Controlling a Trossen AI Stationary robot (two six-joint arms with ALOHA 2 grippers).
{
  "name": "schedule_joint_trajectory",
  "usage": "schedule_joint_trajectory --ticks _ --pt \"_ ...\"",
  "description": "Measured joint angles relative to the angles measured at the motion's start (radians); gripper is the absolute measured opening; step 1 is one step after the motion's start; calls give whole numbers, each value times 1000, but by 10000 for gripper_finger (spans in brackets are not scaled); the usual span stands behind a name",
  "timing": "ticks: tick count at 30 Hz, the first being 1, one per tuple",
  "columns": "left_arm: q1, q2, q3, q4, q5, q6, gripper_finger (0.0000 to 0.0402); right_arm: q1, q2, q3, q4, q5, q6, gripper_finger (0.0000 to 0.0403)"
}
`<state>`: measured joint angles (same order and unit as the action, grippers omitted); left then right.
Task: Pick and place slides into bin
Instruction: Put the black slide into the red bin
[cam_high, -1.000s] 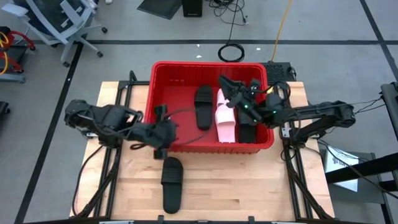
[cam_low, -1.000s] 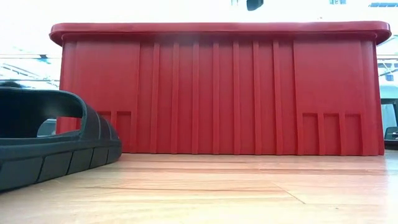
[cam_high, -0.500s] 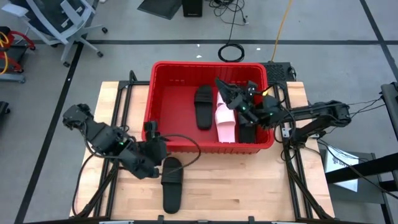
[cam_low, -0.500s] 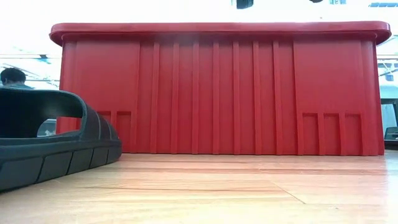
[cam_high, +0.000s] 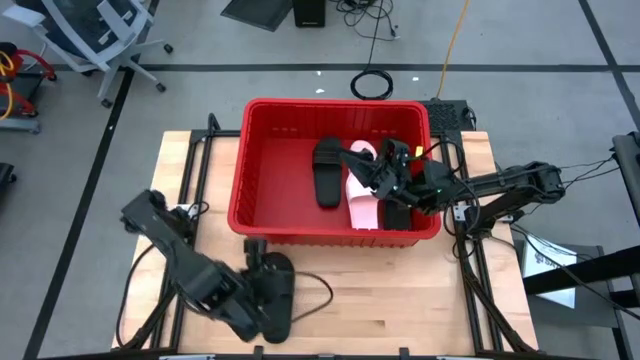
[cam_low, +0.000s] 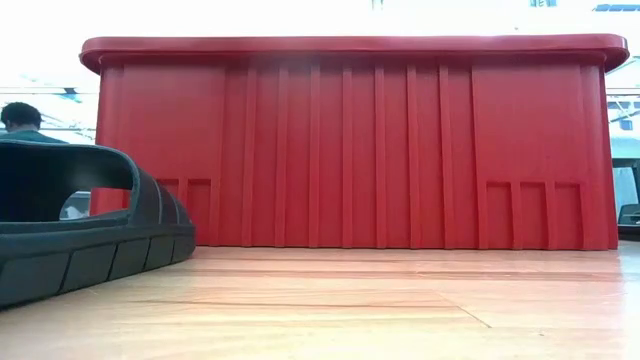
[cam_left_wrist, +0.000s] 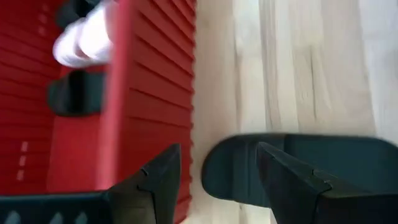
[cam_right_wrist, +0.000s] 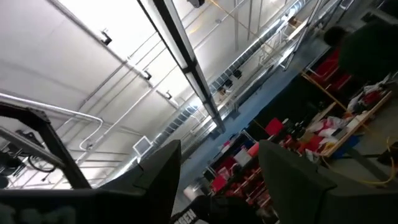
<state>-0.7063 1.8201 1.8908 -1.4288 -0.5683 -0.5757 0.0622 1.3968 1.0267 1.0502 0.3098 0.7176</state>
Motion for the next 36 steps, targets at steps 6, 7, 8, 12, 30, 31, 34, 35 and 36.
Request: schedule_joint_trajectory --ticks 6,7,8,12,30,31,34,35,36 --pt "-51 141 0 11 45 11 202 34 0 0 -8 -2 -72 205" --pt "-63 161 0 20 45 16 202 37 0 0 -8 -1 -77 205" --pt "-74 178 0 32 45 17 202 38 0 0 -8 -1 -80 205" --pt "-114 229 0 85 22 -26 202 42 0 0 -8 -16 -75 205" --pt "-145 244 -199 163 -57 -161 202 51 0 0 -68 -28 -75 205" --pt "-147 243 -205 174 -54 -160 202 51 0 0 -68 -28 -75 205" --pt "-149 243 -227 221 -36 -139 202 51 0 0 -68 -28 -74 205" --pt "-150 243 -235 230 -34 -137 202 51 0 0 -68 -28 -71 205" --pt "-150 243 -245 237 -33 -138 202 51 0 0 -68 -28 -68 205"
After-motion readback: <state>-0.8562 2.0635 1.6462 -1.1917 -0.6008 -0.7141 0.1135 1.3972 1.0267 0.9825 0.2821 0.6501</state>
